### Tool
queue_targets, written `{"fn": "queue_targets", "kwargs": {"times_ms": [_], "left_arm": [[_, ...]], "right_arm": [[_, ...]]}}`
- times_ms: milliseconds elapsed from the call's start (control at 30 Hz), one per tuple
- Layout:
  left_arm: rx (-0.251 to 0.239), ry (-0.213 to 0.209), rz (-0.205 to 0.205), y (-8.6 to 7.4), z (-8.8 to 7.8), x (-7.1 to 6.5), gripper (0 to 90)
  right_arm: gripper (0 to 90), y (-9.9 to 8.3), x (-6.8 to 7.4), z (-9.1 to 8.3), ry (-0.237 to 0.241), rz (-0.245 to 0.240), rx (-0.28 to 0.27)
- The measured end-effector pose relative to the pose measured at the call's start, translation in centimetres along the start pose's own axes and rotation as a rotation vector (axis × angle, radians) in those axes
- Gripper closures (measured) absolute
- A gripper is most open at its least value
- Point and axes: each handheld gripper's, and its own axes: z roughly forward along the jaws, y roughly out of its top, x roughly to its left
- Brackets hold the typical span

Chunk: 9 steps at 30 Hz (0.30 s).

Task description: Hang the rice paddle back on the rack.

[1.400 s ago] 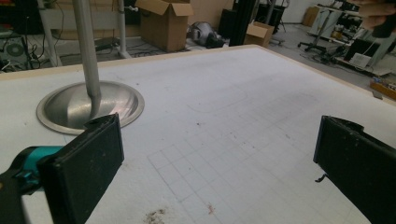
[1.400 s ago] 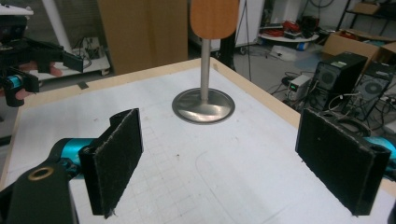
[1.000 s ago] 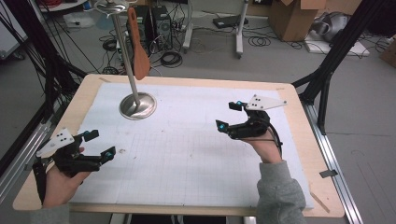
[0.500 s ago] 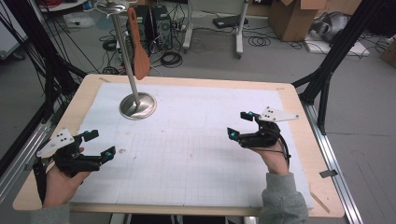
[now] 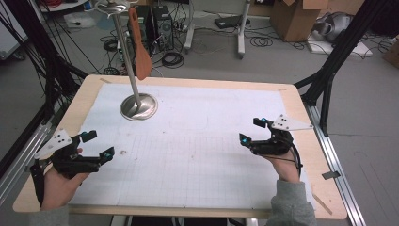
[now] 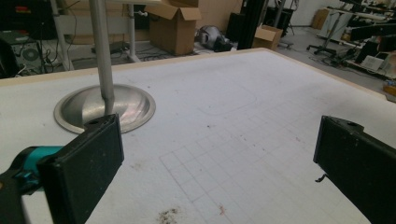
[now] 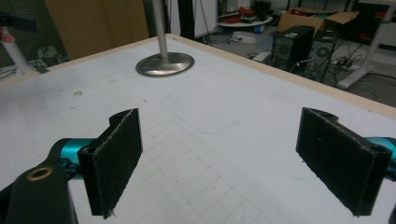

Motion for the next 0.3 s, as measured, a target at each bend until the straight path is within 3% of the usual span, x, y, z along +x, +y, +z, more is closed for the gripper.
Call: {"fn": "queue_targets", "kwargs": {"times_ms": [167,300], "left_arm": [[-0.014,0.014,0.006,0.30,-0.60,0.13,2.0],[-0.027,0.026,0.006,0.54,-1.05,0.26,2.0]], "right_arm": [[13.4,-0.81,-0.94,-0.90,-0.038,0.035,-0.012],[13.4,-1.15,-1.14,-1.11,-0.037,0.042,-0.017]]}}
